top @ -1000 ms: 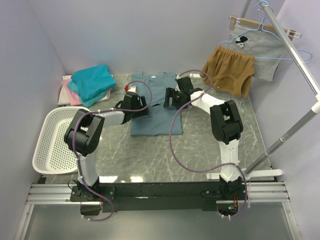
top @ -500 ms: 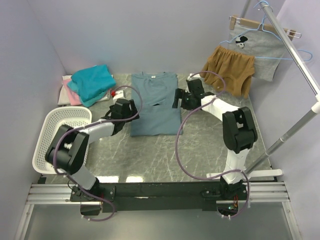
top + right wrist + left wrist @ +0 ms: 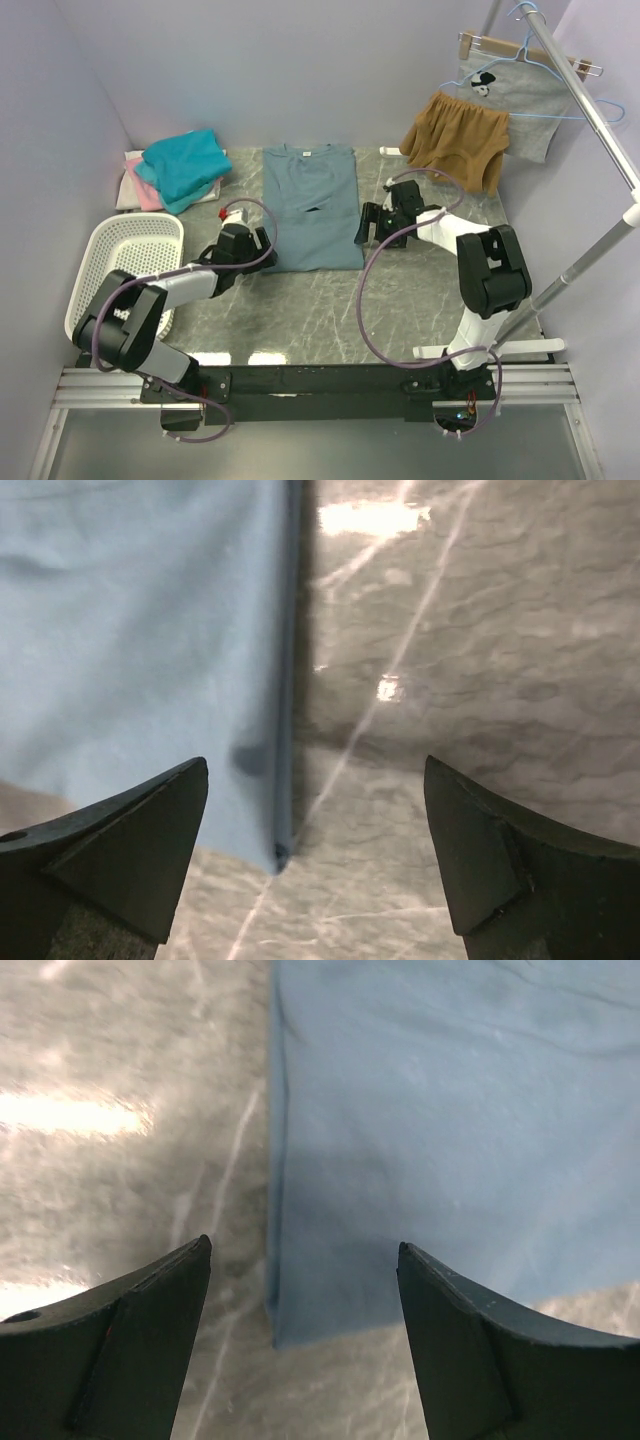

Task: Fold and stack the t-shirts
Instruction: Fold the folded rectangular tshirt in 1/3 of the way, then grab one side of the 2/3 rectangular tshirt with both arms

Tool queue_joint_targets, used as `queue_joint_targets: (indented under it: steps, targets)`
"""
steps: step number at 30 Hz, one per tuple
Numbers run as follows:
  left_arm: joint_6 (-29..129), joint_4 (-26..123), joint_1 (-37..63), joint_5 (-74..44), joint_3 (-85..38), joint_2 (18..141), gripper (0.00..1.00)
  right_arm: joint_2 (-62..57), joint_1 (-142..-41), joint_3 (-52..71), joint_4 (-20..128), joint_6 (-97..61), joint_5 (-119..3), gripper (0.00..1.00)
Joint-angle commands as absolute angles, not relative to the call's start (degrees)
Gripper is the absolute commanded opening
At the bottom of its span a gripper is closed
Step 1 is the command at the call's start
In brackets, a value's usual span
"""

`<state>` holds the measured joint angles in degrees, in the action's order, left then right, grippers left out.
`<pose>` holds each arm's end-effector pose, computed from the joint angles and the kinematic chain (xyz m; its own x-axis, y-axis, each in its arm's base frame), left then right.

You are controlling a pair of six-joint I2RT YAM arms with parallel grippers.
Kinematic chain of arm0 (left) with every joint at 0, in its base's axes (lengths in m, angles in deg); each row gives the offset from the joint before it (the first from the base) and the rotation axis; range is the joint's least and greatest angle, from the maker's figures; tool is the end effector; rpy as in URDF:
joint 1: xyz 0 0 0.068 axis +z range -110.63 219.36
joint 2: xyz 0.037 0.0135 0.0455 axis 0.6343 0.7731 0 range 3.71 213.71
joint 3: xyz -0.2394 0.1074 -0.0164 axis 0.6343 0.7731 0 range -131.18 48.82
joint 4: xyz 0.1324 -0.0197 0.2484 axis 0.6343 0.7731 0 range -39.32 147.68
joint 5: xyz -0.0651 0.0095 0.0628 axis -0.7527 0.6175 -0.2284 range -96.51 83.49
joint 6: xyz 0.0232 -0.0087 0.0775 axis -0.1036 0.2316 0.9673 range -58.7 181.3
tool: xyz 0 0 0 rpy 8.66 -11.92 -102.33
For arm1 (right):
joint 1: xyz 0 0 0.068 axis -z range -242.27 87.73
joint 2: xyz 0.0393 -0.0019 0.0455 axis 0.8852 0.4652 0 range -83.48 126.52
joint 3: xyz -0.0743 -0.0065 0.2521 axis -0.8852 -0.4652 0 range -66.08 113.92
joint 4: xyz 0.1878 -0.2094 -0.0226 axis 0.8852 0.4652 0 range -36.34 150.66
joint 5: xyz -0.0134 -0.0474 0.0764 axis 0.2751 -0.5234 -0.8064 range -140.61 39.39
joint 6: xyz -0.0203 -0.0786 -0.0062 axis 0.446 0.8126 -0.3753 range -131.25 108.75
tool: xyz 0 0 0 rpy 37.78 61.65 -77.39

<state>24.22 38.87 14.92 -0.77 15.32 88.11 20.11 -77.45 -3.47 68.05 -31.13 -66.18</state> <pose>0.2961 -0.1270 0.1057 -0.6636 -0.3573 -0.6572 -0.0740 0.9056 -0.4176 0.3822 0.1233 0.1134 -0.8827 0.1001 -0.4592 -0.1054 0.9100 0.4010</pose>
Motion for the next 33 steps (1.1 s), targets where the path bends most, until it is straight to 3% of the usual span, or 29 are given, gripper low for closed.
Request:
queue_joint_targets:
  steps: [1,9,16,19,23,25,26,27,29,30,33]
  targets:
    - [24.2,36.0,14.9,-6.1,17.9,84.9,0.81,16.3,-76.5,-6.1,66.3,-30.6,-72.4,0.94]
    - [20.0,29.7,14.9,-13.3,26.0,82.5,0.76,17.3,-76.5,-14.4,62.5,-33.2,-82.8,0.86]
    - [18.1,23.2,15.0,-13.7,30.4,84.3,0.52,20.7,-77.0,-15.7,59.4,-35.7,-86.3,0.73]
    - [19.1,23.2,15.1,-12.2,28.8,86.2,0.45,23.2,-77.0,-15.0,58.3,-36.4,-86.4,0.55]
    - [20.6,23.7,15.5,-10.3,25.8,88.9,0.39,25.2,-76.9,-14.1,56.5,-37.1,-85.8,0.45]
    - [21.1,23.3,15.9,-9.8,24.7,89.4,0.33,25.9,-76.8,-13.4,55.3,-37.3,-86.0,0.29]
    - [21.3,23.3,15.9,-9.8,24.3,89.8,0.31,26.0,-76.8,-13.2,55.0,-37.8,-86.1,0.26]
    - [21.8,23.6,16.2,-10.0,23.3,90.1,0.23,26.1,-76.8,-13.0,54.6,-37.9,-86.4,0.21]
    - [22.5,25.6,16.3,-10.3,22.5,89.8,0.15,25.4,-76.7,-12.8,54.5,-38.1,-86.4,0.03]
    - [22.9,26.3,16.3,-10.3,22.4,89.5,0.03,25.0,-76.8,-13.0,54.6,-38.0,-86.5,0.0]
    - [22.6,29.1,16.2,-10.9,24.0,86.2,0.01,22.0,-76.8,-14.6,55.7,-37.4,-85.9,0.0]
